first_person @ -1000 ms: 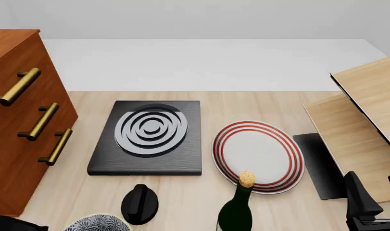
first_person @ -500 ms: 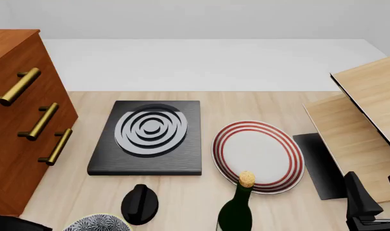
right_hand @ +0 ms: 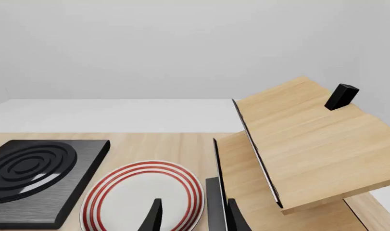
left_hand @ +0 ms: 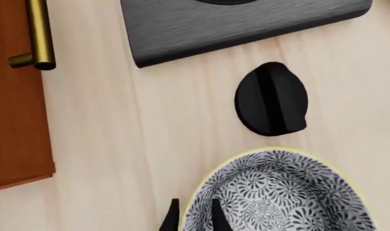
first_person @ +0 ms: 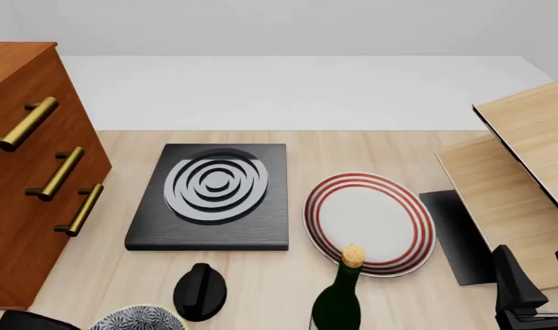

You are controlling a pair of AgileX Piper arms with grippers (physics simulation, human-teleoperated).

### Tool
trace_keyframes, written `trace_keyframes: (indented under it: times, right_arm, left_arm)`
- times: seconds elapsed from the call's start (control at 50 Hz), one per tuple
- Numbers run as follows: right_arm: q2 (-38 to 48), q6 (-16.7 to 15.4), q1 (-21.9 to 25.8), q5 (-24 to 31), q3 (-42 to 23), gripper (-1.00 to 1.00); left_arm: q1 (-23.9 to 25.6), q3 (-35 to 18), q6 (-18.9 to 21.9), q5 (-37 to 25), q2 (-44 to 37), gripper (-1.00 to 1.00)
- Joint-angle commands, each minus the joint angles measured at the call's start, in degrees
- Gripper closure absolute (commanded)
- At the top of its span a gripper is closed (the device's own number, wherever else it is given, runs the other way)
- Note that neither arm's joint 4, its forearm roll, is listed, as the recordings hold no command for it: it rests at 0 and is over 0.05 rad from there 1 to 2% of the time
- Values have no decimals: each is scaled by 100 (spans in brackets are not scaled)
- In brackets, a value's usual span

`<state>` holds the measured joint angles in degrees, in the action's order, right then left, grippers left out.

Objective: Pick up the akita bowl and put it on the plate.

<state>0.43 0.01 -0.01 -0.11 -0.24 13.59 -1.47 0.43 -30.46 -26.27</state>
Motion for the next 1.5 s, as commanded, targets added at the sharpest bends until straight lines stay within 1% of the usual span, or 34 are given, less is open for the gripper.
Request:
trace_keyframes:
  times: [0.02, 0.2, 0.26, 0.28, 0.32, 0.36, 0.4, 0.54, 0.56, 0.6, 0.66, 0.7, 0.74, 0.78, 0.82, 0.86, 0.88, 0.9, 0.94, 0.96, 1.0, 1.04, 1.08, 1.2, 1.24, 1.26, 1.28, 1.3, 1.34, 1.38, 1.4, 1.46, 1.48, 1.5]
  right_arm:
    - [-1, 0, 0, 0, 0, -100]
    - [2, 2, -1, 0, 0, -100]
    - [-1, 0, 0, 0, 0, -100]
    - [-1, -1, 2, 0, 0, -100]
    - [0, -1, 0, 0, 0, -100]
    - [1, 0, 0, 0, 0, -100]
    - [-1, 0, 0, 0, 0, -100]
    - [-2, -1, 1, 0, 0, -100]
    - [-1, -2, 0, 0, 0, -100]
    - [1, 1, -2, 0, 0, -100]
    - [-2, -1, 0, 0, 0, -100]
    - [-1, 1, 1, 0, 0, -100]
    - [2, -1, 0, 0, 0, -100]
    - [-1, 1, -1, 0, 0, -100]
    - [-1, -1, 0, 0, 0, -100]
    - [0, 1, 0, 0, 0, -100]
    - [-1, -1, -1, 0, 0, -100]
    - [0, -1, 0, 0, 0, -100]
    - [-2, -1, -1, 0, 0, -100]
    - [1, 0, 1, 0, 0, -100]
    - [0, 1, 1, 0, 0, -100]
    - [0, 0, 0, 0, 0, -100]
    - [0, 1, 1, 0, 0, -100]
    - [1, 0, 1, 0, 0, -100]
    - [0, -2, 0, 0, 0, -100]
    - [-1, -1, 0, 0, 0, -100]
    - [0, 0, -1, 0, 0, -100]
    - [1, 1, 0, 0, 0, -100]
    - [-1, -1, 1, 0, 0, -100]
    - [1, 1, 0, 0, 0, -100]
    - [0, -1, -1, 0, 0, -100]
    - [-1, -1, -2, 0, 0, -100]
    - [-1, -1, -1, 0, 0, -100]
    - [1, 2, 0, 0, 0, -100]
  left_arm:
    - [27, 81, 3, 107, -44, 100]
    - [61, 37, 109, 68, 4, 100]
    - [133, 34, 24, 36, 52, 100]
    - [288, -31, -282, -142, 252, 100]
    - [253, 21, -88, -41, 151, 100]
    - [288, 29, -12, -60, 171, 100]
    - [272, 0, -24, -118, 211, 100]
    - [189, -186, 223, -513, 473, 100]
    - [185, -229, 169, -624, 548, 100]
    - [169, -377, 214, -903, 723, 100]
    - [-67, -587, 349, -1057, 767, 100]
    - [-44, -666, 329, -1198, 855, 100]
    - [-167, -924, 377, -1413, 960, 100]
    - [-194, -994, 397, -1488, 989, 100]
    - [-152, -1116, 160, -1624, 1110, 100]
    - [-100, -1095, 294, -1715, 1212, 100]
    - [-47, -1163, 196, -1779, 1265, 100]
    - [-72, -1201, 178, -1765, 1234, 100]
    - [-137, -1275, 363, -1757, 1205, 100]
    - [-87, -1350, 284, -1812, 1205, 100]
    - [-154, -1503, 395, -1848, 1180, 100]
    - [-177, -1592, 366, -1850, 1120, 100]
    - [-220, -1708, 433, -1855, 1092, 100]
    - [-313, -1895, 403, -1769, 1037, 100]
    - [-357, -1971, 315, -1723, 1017, 100]
    - [-369, -2007, 392, -1699, 990, 100]
    - [-388, -2097, 228, -1675, 983, 100]
    - [-435, -2150, 179, -1623, 931, 100]
    - [-391, -2183, 185, -1629, 925, 100]
    - [-461, -2257, 197, -1574, 885, 100]
    - [-434, -2343, 118, -1574, 861, 100]
    - [-478, -2436, 194, -1536, 788, 100]
    - [-571, -2537, 213, -1472, 719, 100]
    - [-594, -2593, 318, -1426, 657, 100]
